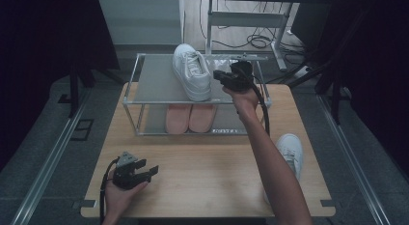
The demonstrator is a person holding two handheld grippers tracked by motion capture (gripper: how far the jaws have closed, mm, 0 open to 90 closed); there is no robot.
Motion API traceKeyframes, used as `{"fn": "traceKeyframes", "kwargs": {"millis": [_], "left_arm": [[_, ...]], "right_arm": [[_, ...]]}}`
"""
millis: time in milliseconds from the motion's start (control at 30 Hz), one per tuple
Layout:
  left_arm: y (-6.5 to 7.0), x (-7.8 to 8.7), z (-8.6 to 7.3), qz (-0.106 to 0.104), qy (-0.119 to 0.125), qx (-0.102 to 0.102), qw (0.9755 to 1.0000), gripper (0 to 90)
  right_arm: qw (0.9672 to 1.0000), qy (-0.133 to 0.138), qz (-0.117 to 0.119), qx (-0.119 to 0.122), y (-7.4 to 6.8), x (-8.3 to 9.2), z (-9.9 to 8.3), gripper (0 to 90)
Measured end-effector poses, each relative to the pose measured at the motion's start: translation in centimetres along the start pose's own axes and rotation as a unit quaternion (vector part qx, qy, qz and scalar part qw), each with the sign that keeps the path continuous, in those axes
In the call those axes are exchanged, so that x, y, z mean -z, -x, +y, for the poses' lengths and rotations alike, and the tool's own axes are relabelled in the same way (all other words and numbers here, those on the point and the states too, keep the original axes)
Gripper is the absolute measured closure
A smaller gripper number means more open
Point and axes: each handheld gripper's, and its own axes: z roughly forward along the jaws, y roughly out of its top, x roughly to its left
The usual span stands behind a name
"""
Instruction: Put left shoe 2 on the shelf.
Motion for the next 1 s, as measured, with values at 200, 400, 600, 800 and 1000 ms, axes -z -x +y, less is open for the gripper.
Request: {"fn": "traceKeyframes", "kwargs": {"millis": [200, 400, 600, 800, 1000], "left_arm": [[0.1, -0.1, 0.0, 0.001, -0.004, -0.002, 1.0000, 39.0], [0.1, 0.0, -0.1, 0.000, -0.004, -0.001, 1.0000, 39.0], [0.1, 0.0, 0.0, 0.001, -0.005, -0.001, 1.0000, 39.0], [0.1, -0.1, -0.1, 0.001, -0.003, 0.000, 1.0000, 39.0], [0.1, -0.1, -0.1, 0.001, -0.003, -0.002, 1.0000, 39.0]], "right_arm": [[0.9999, -0.013, 0.002, -0.001, 0.2, -0.4, -1.6, 89.3], [0.9997, -0.025, -0.002, -0.005, 0.4, -1.1, -2.8, 89.7], [0.9996, -0.029, 0.002, -0.005, -0.1, -1.5, -3.5, 90.0], [0.9996, -0.026, 0.005, -0.014, -0.2, -1.5, -3.5, 90.0], [0.9996, -0.019, 0.011, -0.018, -0.4, -1.4, -3.5, 90.0]]}}
